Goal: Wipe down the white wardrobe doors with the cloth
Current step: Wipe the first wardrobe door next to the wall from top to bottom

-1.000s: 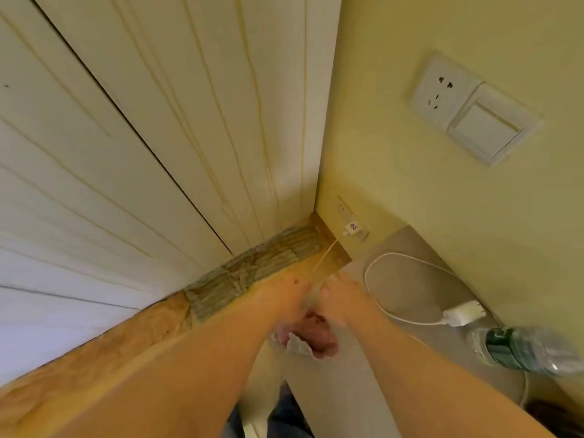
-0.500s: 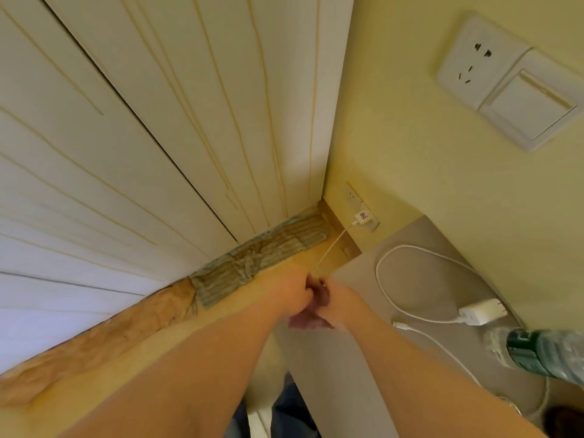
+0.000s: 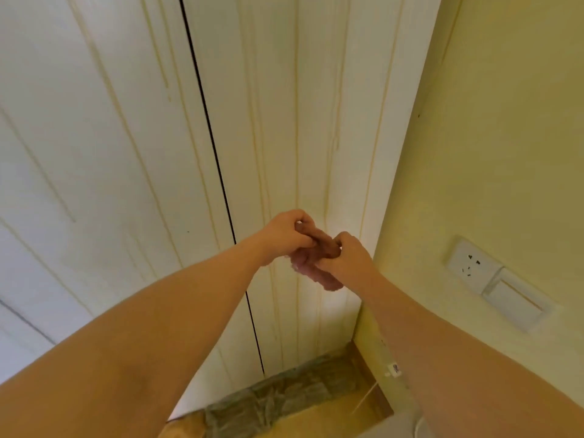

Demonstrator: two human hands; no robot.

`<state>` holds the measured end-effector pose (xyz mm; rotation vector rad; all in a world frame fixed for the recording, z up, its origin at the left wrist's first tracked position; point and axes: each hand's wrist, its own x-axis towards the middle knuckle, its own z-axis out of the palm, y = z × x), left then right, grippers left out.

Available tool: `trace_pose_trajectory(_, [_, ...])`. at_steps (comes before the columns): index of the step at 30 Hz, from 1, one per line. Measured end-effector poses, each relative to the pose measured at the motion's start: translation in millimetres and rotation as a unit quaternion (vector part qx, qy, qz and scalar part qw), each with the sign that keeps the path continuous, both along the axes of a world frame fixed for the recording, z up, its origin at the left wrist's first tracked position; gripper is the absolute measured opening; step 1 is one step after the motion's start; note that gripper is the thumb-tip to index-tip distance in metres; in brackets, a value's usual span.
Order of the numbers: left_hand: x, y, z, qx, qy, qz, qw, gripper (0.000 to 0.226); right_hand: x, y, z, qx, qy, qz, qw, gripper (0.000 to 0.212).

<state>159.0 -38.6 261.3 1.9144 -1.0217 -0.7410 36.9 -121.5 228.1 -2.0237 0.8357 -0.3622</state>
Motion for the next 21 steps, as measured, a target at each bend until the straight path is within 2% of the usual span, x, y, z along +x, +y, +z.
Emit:
trace_pose_trajectory(4, [25.4, 17.1, 73.6, -0.095, -0.022, 0.028, 0.995, 0.024, 33.5, 14.9, 68.3, -0.004, -0.089, 0.033, 0.996, 0.03])
trace_pose_trajectory(8, [45.3, 29.0, 128.0, -0.195, -0.063, 0.109, 0.973, 0.035, 63.5, 23.6, 123.1, 0.011, -0.162, 0.043, 0.986, 0.015])
trace_pose_trajectory(11, [60.8, 33.3, 156.4, -0.171, -0.101, 0.149, 0.969, 0.022, 78.3, 28.1, 153.1, 0.02, -0.19, 0.02, 0.981, 0.017])
trace_pose_trajectory(14, [69.5, 40.5, 181.1, -0.138, -0.141, 0.126, 0.972, 0.011, 87.9, 31.8, 174.2, -0.017, -0.183, 0.028, 0.983, 0.003])
trace_pose_trajectory(18, [70.8, 51.6, 206.4, -0.157, -0.181, 0.016, 0.971, 0.026, 91.9, 39.6, 193.6, -0.003, -0.21, 0.08, 0.974, 0.03])
trace_pose_trajectory(21, [73.7, 51.3, 213.7, -0.19, -0.191, 0.014, 0.963, 0.03, 91.2, 38.7, 200.3, 0.028, -0.242, 0.098, 0.965, 0.033])
